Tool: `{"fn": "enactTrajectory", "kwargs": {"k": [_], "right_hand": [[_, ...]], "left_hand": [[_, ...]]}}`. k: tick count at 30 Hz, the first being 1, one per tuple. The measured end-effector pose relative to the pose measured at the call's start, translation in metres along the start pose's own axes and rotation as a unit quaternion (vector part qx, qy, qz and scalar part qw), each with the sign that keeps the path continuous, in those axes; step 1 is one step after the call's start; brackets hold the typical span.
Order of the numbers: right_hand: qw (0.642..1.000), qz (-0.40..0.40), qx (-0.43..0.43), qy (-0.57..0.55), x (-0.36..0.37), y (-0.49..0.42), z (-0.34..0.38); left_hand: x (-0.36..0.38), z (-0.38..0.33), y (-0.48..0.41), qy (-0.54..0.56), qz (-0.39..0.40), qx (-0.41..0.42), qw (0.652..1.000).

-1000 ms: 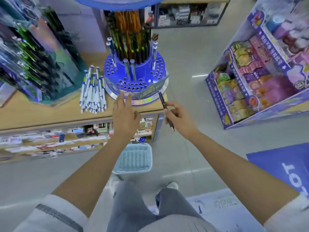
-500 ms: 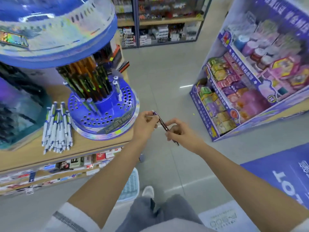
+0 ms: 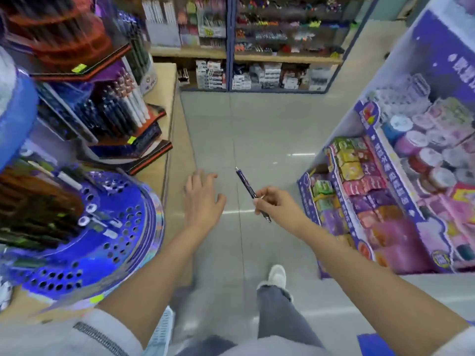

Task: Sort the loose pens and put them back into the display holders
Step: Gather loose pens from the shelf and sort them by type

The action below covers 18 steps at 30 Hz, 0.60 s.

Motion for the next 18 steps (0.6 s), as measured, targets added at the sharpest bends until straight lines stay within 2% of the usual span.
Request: {"fn": "enactTrajectory", "kwargs": {"k": [7, 10, 18], "right_hand": [[0.987, 0.142, -0.034, 0.068, -0.045, -0.113, 0.064], [0.977, 0.191, -0.054, 0.079, -0.042, -0.162, 0.087], [0.949, 0.279, -0.066, 0.129, -0.011, -0.287, 0.125]], "left_hand": [[-0.022, 0.021, -0.071, -0.031, -0.054, -0.193, 0.979], [-0.031, 0.04, -0.093, -0.021, -0.081, -0.241, 0.967], [-0.032, 0.082, -0.14, -0.008, -0.089, -0.368, 0.926]]}}
Point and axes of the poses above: each hand's wrist, its own y-axis away from the middle knuckle, its own x-axis out of the palm, z = x × y, the point moved 9 cm from there along -y, towards the middle knuckle, and after that the axes turned 12 degrees about z, right-handed, at the moved point
